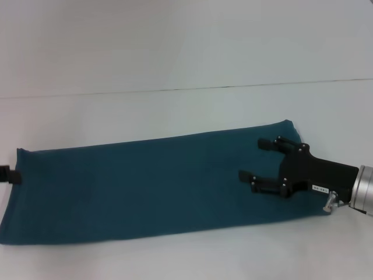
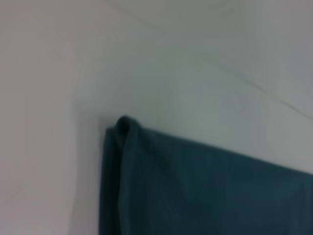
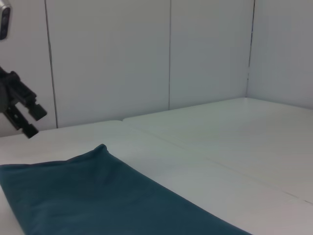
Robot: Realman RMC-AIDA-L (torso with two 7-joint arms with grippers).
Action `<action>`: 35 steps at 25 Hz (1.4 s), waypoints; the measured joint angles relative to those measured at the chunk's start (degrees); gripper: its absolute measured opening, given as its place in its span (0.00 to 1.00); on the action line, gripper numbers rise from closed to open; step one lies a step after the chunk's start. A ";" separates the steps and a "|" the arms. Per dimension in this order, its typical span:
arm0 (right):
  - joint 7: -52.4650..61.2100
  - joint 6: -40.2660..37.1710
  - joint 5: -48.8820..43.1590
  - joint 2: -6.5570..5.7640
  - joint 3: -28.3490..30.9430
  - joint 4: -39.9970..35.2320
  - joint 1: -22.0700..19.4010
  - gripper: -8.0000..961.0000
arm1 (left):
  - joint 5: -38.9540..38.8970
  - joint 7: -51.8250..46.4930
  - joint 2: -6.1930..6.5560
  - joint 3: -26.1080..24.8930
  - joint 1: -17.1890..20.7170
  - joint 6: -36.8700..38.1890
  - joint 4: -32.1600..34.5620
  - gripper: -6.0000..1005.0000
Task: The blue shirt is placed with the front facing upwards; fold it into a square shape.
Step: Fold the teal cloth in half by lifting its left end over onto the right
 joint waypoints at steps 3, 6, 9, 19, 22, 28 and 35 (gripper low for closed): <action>-0.50 0.31 0.12 0.03 0.00 0.03 0.33 0.94 | 1.38 -1.01 -0.04 -0.10 0.08 1.47 -0.10 0.87; -1.43 0.33 0.28 0.05 0.00 0.08 0.57 0.94 | 2.43 -1.19 -0.14 -0.21 0.12 0.75 0.47 0.87; -1.63 0.35 0.31 0.07 0.00 0.16 0.77 0.93 | 3.14 -0.91 -0.08 -0.15 -0.23 -1.20 1.85 0.87; -1.61 0.75 0.48 0.13 0.53 1.57 1.10 0.92 | 3.44 2.07 0.13 0.57 -1.18 -8.41 6.18 0.87; -1.60 1.10 0.49 0.20 0.53 1.95 1.12 0.91 | 3.48 3.65 0.28 0.59 -1.35 -10.69 8.28 0.87; -1.58 1.41 0.56 0.20 0.53 2.27 1.28 0.90 | 4.70 5.50 0.21 0.69 -1.63 -13.97 11.16 0.87; -1.60 1.73 0.64 0.18 0.54 2.47 1.81 0.89 | 6.23 7.23 -0.39 0.77 -2.28 -16.86 13.11 0.87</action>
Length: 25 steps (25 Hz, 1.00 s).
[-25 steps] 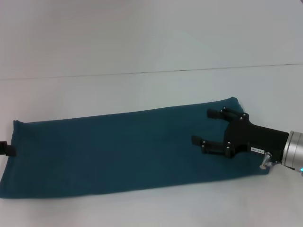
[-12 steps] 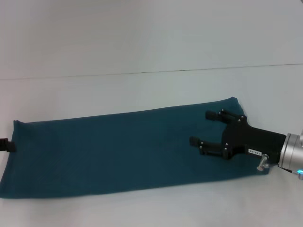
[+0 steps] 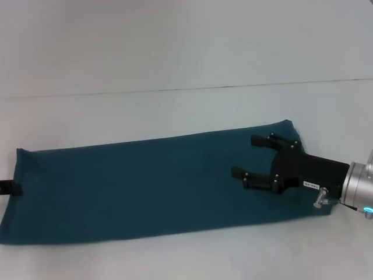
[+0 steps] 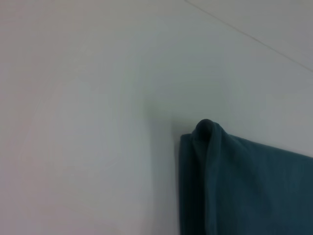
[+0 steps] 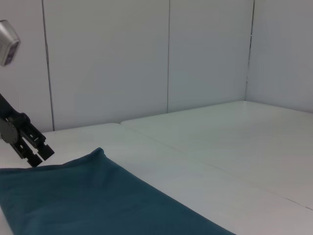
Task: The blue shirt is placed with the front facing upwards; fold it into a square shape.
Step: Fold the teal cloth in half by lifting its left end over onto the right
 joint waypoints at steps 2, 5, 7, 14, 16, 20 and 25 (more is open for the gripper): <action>0.00 0.01 0.00 0.00 0.00 0.05 0.08 0.89 | 0.05 0.26 -0.05 0.00 -0.16 -0.46 0.51 0.88; -0.01 0.01 0.00 0.00 0.00 0.08 0.15 0.88 | 0.07 0.52 -0.10 0.00 -0.26 -0.97 0.92 0.88; -0.02 0.04 0.00 0.00 0.00 0.20 0.16 0.88 | 0.09 0.62 -0.15 0.00 -0.32 -1.49 1.26 0.88; -0.02 0.30 0.00 0.00 0.00 0.47 0.17 0.87 | 0.20 1.26 -0.17 0.12 -0.55 -3.15 2.16 0.88; -0.02 0.45 0.07 0.00 0.00 0.51 0.16 0.86 | 0.23 1.52 -0.15 0.57 -0.59 -3.53 2.22 0.88; -0.02 0.67 0.37 0.00 0.00 0.52 0.21 0.86 | 0.27 1.60 -0.16 1.70 -0.60 -4.30 2.31 0.88; -0.02 1.35 0.51 0.00 0.00 0.52 0.34 0.85 | 0.28 1.61 -0.27 2.10 -0.72 -4.71 2.34 0.88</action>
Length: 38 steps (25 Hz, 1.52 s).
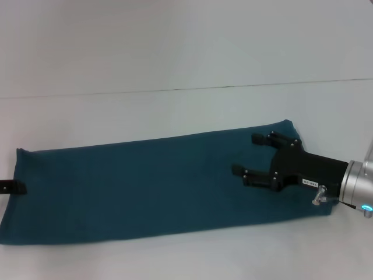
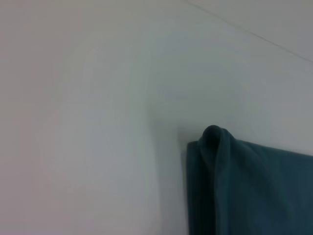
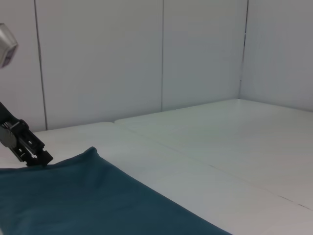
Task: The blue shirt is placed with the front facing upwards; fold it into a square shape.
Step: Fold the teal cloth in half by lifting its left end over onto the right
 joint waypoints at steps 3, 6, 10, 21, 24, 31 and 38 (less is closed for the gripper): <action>0.00 0.41 0.01 0.03 0.00 0.01 0.19 0.84 | 0.00 0.01 -0.02 0.04 -0.11 -0.08 0.00 0.88; 0.00 0.47 0.12 0.09 0.00 0.04 0.29 0.84 | 0.00 0.01 -0.04 0.06 -0.13 -0.29 0.35 0.88; 0.00 0.47 0.38 0.09 0.00 0.04 0.44 0.83 | 0.00 0.01 0.05 0.09 -0.24 -0.78 1.38 0.88; 0.00 1.23 1.58 0.09 0.00 0.08 0.44 0.83 | 0.00 0.25 0.24 0.10 -0.40 -1.33 1.51 0.88; 0.00 1.38 1.58 0.09 0.00 0.08 0.43 0.84 | 0.00 0.28 0.37 0.10 -0.40 -1.55 1.49 0.88; 0.01 1.49 1.58 0.09 0.00 0.08 0.44 0.84 | 0.03 0.36 0.42 0.09 -0.39 -2.05 1.49 0.88; 0.05 1.59 1.58 0.09 0.00 0.08 0.46 0.84 | 1.46 0.37 -0.02 0.09 -0.37 -2.05 1.81 0.88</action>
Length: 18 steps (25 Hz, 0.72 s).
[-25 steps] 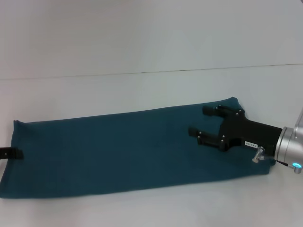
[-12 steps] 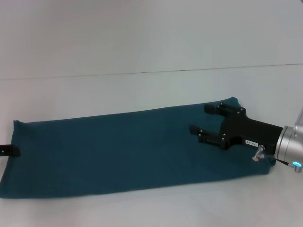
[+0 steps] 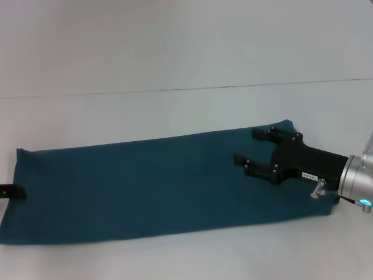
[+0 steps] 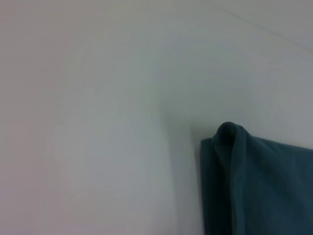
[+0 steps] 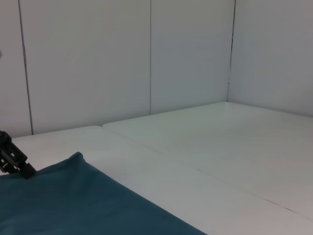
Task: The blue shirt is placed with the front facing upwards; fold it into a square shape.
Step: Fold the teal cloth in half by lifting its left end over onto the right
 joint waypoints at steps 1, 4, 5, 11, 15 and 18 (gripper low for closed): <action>0.00 0.00 0.00 0.00 0.00 0.00 0.00 0.84 | 0.01 0.00 -0.02 0.00 -0.01 0.02 0.20 0.88; 0.00 0.00 0.06 0.00 0.04 0.00 0.03 0.84 | -0.11 -0.01 -0.06 0.00 -0.20 0.40 0.64 0.88; -0.01 0.00 0.07 0.00 0.06 0.00 0.03 0.84 | -0.20 -0.01 -0.08 0.00 -0.33 0.50 0.83 0.88; -0.02 0.00 0.18 0.00 0.09 0.00 0.05 0.83 | -0.45 0.01 -0.07 -0.06 -1.17 0.49 2.35 0.87; -0.03 0.00 0.18 0.00 0.09 0.00 -0.10 0.84 | -0.44 0.01 -0.26 -0.08 -1.51 0.84 2.44 0.87; -0.04 -0.01 0.42 0.00 0.09 0.01 -0.25 0.84 | -0.45 0.01 -0.36 -0.36 -1.76 1.49 2.50 0.87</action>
